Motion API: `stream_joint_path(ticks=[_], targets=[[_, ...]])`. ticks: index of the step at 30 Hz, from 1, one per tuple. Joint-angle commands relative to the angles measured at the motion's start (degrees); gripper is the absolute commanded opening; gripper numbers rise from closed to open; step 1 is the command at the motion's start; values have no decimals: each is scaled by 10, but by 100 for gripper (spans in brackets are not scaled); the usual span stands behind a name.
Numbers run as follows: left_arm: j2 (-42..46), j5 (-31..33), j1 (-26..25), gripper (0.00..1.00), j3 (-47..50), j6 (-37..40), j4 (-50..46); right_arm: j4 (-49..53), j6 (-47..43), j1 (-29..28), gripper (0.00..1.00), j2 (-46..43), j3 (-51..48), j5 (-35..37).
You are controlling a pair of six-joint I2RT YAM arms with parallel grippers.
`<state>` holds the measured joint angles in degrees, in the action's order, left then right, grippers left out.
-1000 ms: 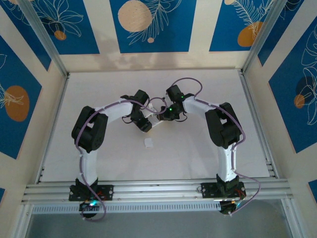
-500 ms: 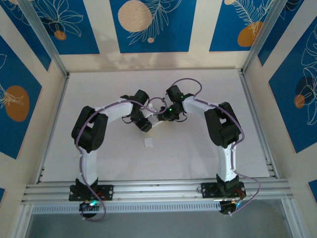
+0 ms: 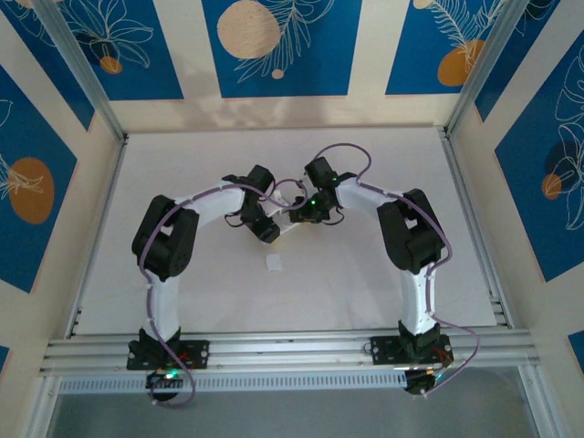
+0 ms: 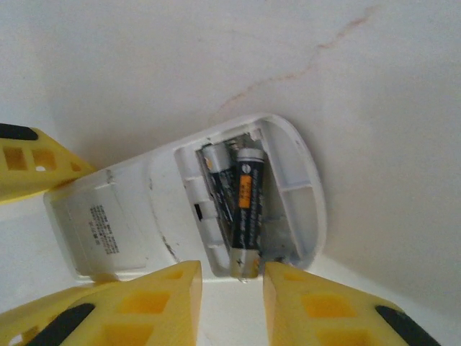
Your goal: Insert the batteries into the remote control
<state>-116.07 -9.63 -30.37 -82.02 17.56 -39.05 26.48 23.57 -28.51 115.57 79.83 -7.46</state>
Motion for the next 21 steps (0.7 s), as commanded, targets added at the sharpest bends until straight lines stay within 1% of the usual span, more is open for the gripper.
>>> stream_joint_path(ticks=[1, 12, 21], targets=[[-15, -16, 5, 54, -11, 9, -13, 16, -8, 1, 29, -36, -18, 20], [-17, -15, 5, 54, -11, 9, -13, 7, 2, 1, 22, -24, -10, 3], [-17, -14, 5, 54, -11, 9, -14, 6, 3, 1, 21, -16, 4, 3]])
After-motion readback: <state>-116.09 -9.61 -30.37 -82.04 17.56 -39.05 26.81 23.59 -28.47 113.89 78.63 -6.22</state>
